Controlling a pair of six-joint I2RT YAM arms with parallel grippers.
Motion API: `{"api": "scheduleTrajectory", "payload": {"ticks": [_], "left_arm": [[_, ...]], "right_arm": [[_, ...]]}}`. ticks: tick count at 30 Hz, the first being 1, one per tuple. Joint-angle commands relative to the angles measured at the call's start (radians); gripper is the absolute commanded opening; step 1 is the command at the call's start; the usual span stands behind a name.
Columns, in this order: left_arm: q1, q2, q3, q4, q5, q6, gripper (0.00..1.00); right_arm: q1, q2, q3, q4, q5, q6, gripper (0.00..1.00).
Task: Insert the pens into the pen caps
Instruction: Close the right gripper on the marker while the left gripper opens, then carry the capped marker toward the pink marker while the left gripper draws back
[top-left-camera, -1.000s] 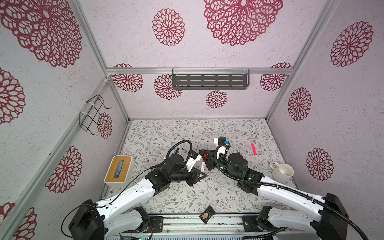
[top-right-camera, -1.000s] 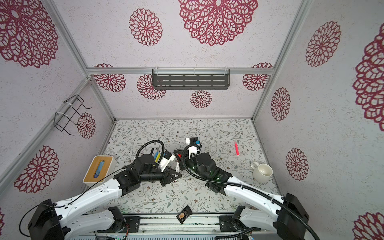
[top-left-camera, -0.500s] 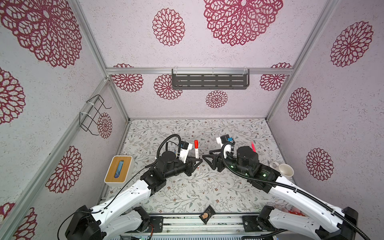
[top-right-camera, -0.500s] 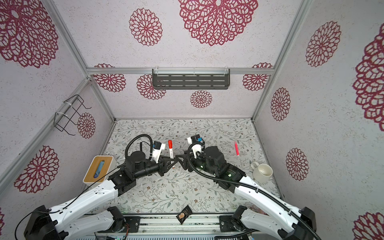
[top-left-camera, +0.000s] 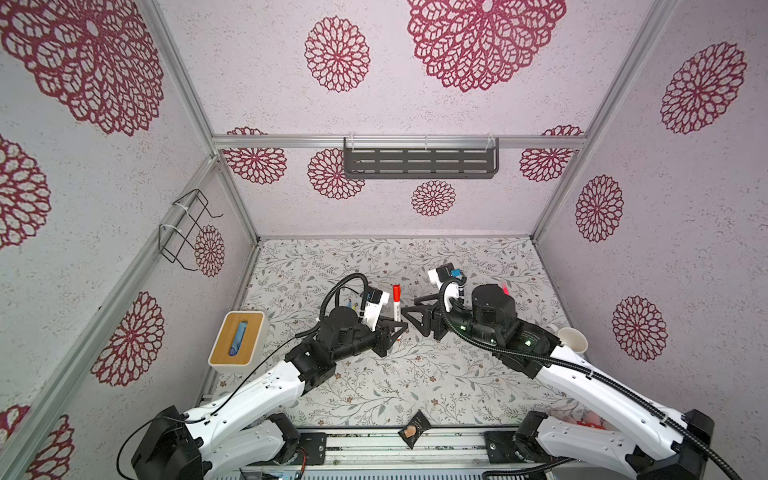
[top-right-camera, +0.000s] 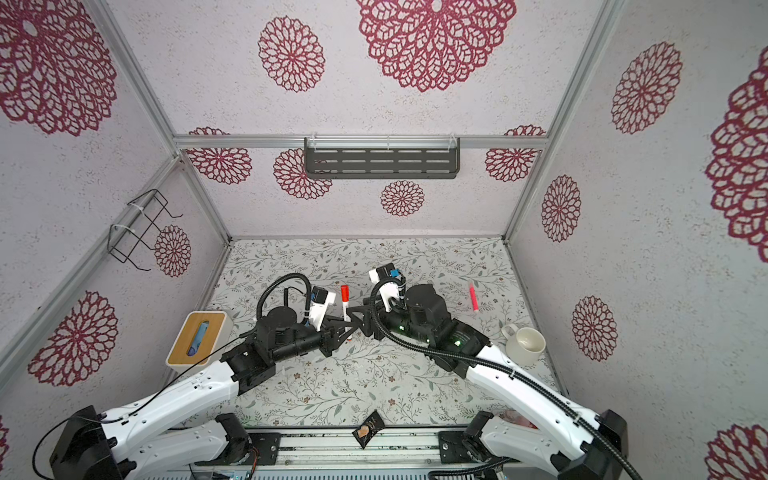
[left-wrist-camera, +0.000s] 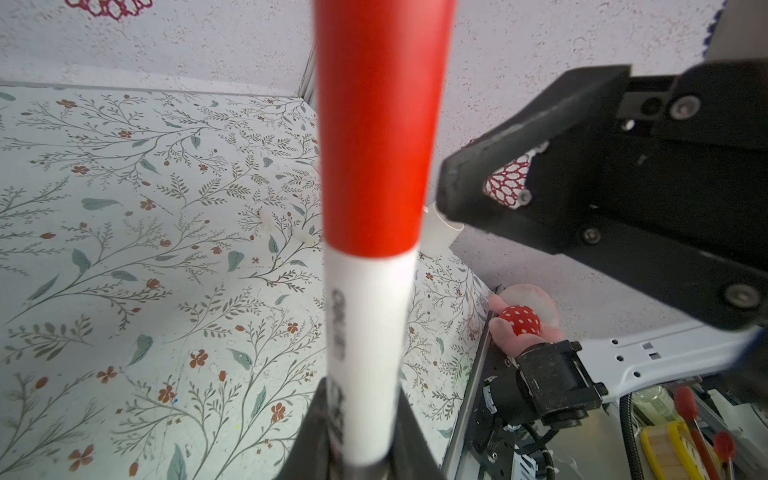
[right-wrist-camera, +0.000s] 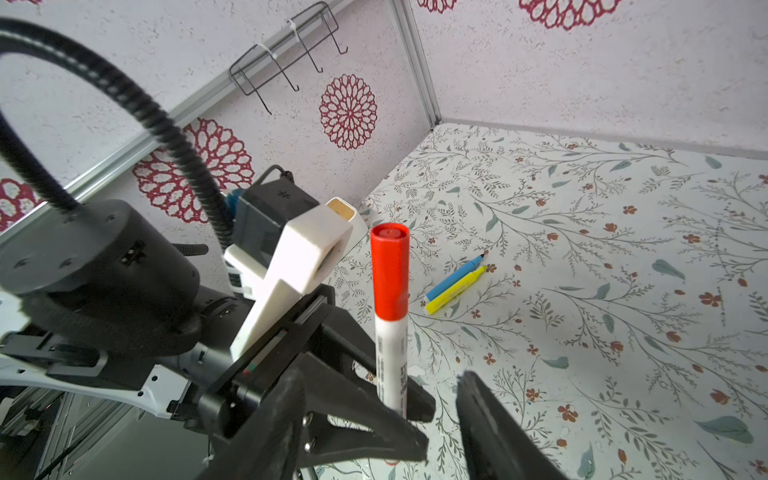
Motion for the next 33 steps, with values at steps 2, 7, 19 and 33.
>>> {"api": "scheduleTrajectory", "payload": {"ticks": [2,7,19,33], "left_arm": [[-0.020,0.005,0.015,0.012,-0.027,0.023,0.00],[-0.031,0.016,0.022,0.016,-0.024,0.024,0.00],[-0.036,0.034,0.026,0.010,-0.046,0.008,0.02],[-0.036,0.004,0.022,-0.069,-0.154,-0.021,0.47]], "right_arm": [[-0.003,0.037,0.022,0.055,-0.043,-0.007,0.60],[-0.003,0.078,0.005,0.094,-0.071,0.016,0.50],[-0.003,0.072,-0.021,0.087,-0.051,0.033,0.09],[-0.086,0.031,0.000,-0.113,0.169,-0.025,0.03]]}}
